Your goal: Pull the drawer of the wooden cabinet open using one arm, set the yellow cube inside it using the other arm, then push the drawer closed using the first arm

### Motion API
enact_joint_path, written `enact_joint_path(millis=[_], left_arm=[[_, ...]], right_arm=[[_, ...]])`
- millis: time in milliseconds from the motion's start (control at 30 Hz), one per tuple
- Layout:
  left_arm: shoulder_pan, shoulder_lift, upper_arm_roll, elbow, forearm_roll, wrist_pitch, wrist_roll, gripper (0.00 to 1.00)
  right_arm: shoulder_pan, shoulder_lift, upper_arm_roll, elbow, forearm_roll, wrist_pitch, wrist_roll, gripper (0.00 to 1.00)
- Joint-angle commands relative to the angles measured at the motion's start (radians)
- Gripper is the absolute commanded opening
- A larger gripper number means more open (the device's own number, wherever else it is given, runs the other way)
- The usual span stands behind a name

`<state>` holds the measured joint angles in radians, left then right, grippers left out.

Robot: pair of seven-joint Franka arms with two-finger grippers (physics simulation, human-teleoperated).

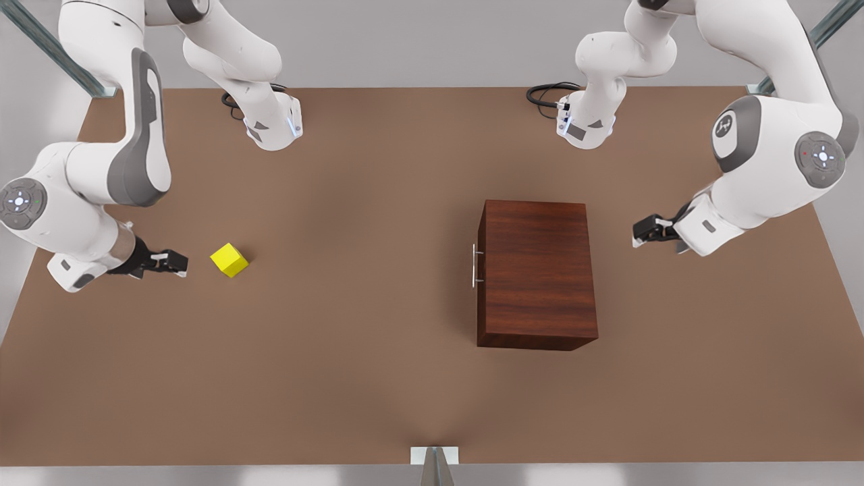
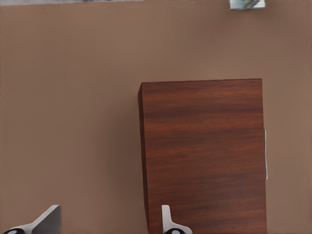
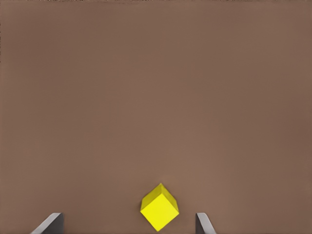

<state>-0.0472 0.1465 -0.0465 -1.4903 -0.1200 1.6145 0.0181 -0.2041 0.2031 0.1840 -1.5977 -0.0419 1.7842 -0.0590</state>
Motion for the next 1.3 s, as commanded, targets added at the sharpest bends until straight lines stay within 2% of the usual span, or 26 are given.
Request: enact_joint_path(millis=[0, 67, 100, 167, 200, 233, 267, 300, 333, 367, 400, 433, 467, 567, 700, 1267], left_arm=[[-0.003, -0.001, -0.001, 0.001, -0.003, 0.051, -0.006, 1.0], [-0.04, -0.001, -0.003, 0.008, 0.002, 0.042, -0.015, 1.0], [-0.149, -0.001, -0.009, -0.001, 0.101, 0.039, -0.091, 1.0], [-0.261, 0.004, -0.009, 0.005, 0.131, 0.054, -0.201, 1.0], [-0.353, 0.05, -0.009, 0.005, 0.25, 0.067, -0.245, 1.0], [-0.434, 0.057, -0.009, 0.007, 0.272, 0.068, -0.329, 1.0], [-0.493, 0.111, -0.009, 0.031, 0.27, 0.073, -0.507, 1.0], [-0.569, 0.212, -0.009, 0.125, 0.275, 0.079, -0.698, 1.0], [-0.603, 0.274, -0.009, 0.194, 0.273, 0.082, -0.797, 1.0], [-0.628, 0.311, -0.009, 0.2, 0.27, 0.082, -0.831, 1.0], [-0.645, 0.329, -0.009, 0.188, 0.283, 0.084, -0.86, 1.0], [-0.646, 0.375, -0.007, 0.188, 0.266, 0.214, -1.0, 1.0], [-0.666, 0.418, -0.007, 0.196, 0.281, 0.235, -1.136, 1.0], [-0.671, 0.45, -0.007, 0.193, 0.283, 0.278, -1.129, 1.0], [-0.675, 0.461, -0.006, 0.183, 0.35, 0.283, -1.024, 1.0], [-0.712, 0.495, -0.003, 0.085, 0.523, 0.274, -1.038, 1.0]], right_arm=[[0.002, 0.001, 0.0, 0.001, 0.0, 0.04, 0.007, 1.0], [0.002, 0.001, 0.0, -0.001, 0.004, 0.037, 0.007, 1.0], [0.003, 0.007, 0.0, -0.004, 0.007, 0.015, -0.002, 1.0], [-0.004, 0.01, -0.005, -0.002, 0.01, -0.014, 0.141, 1.0], [-0.006, -0.001, -0.001, -0.001, -0.03, -0.114, 0.214, 1.0], [-0.049, 0.004, -0.012, -0.001, -0.029, -0.129, 0.202, 1.0], [-0.058, -0.001, -0.009, 0.002, -0.032, -0.132, 0.203, 1.0], [-0.058, 0.002, -0.009, 0.001, -0.035, -0.138, 0.261, 1.0], [-0.06, 0.004, -0.011, -0.007, -0.026, -0.138, 0.376, 1.0], [-0.052, 0.006, -0.009, -0.025, -0.026, -0.12, 0.455, 1.0], [-0.052, 0.006, -0.011, -0.037, -0.024, -0.102, 0.49, 1.0], [-0.061, -0.016, -0.009, -0.079, 0.043, -0.043, 0.515, 1.0], [-0.06, -0.024, -0.009, -0.106, 0.05, -0.003, 0.589, 1.0], [-0.06, -0.024, -0.009, -0.12, 0.085, 0.032, 0.673, 1.0], [-0.054, -0.017, -0.009, -0.119, 0.086, 0.058, 0.699, 1.0], [-0.049, -0.002, -0.005, -0.117, 0.08, 0.06, 0.703, 1.0]])
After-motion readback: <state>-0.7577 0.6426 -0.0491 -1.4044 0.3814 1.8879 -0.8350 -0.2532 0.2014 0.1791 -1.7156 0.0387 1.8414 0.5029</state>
